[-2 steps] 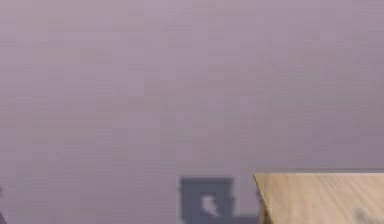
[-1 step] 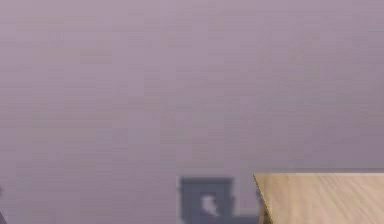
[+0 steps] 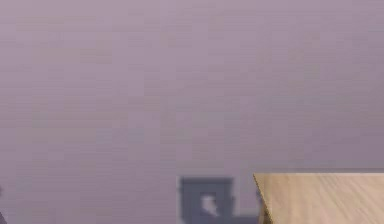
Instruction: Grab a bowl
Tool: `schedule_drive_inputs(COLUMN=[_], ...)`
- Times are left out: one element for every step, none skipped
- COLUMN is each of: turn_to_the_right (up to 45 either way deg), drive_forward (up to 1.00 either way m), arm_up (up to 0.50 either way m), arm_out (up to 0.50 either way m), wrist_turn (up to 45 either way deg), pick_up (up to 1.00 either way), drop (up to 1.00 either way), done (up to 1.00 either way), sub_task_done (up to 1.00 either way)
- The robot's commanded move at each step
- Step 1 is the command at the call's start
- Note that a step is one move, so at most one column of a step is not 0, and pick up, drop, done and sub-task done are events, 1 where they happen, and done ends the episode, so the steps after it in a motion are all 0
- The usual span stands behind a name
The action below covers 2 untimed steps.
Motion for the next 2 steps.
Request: schedule_drive_inputs(turn_to_the_right=[0.0, 0.0], drive_forward=[0.00, 0.00], arm_up=[-0.26, 0.00], arm_out=[0.00, 0.00], wrist_turn=[0.0, 0.0], pick_up=[0.00, 1.00], drop=[0.00, 0.00], done=[0.00, 0.00], sub_task_done=[0.00, 0.00])
